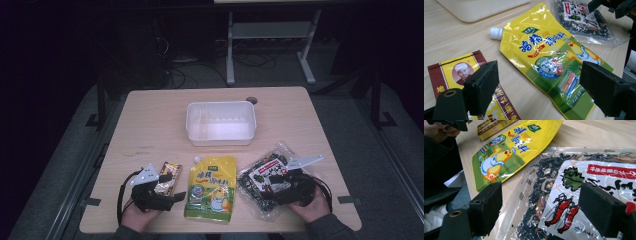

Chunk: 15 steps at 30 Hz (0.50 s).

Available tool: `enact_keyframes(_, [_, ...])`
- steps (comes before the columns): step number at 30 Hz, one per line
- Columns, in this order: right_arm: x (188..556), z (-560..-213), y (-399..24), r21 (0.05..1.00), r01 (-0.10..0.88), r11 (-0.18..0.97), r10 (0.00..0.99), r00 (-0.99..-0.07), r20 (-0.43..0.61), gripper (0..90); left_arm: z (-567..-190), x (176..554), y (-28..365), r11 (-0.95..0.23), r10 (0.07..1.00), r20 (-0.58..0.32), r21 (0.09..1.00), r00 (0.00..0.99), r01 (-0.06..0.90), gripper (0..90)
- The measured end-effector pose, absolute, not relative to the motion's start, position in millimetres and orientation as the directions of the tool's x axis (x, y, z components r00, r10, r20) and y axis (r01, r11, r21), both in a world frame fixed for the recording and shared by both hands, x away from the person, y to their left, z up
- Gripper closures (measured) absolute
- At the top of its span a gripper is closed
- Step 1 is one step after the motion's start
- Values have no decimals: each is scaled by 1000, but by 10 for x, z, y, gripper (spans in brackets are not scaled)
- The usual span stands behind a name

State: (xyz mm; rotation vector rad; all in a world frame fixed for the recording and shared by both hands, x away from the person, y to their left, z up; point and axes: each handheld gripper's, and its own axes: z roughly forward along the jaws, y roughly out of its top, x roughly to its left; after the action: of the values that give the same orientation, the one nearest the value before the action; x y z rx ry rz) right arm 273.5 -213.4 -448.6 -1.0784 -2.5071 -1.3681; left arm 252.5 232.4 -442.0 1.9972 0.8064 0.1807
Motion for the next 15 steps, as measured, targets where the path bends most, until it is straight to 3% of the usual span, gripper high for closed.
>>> enact_keyframes(15, [2716,-4409,-2195,714,609,345,566,-742,360,216,-4426,2534,2306,-348,605,-190,811,773,471,155])
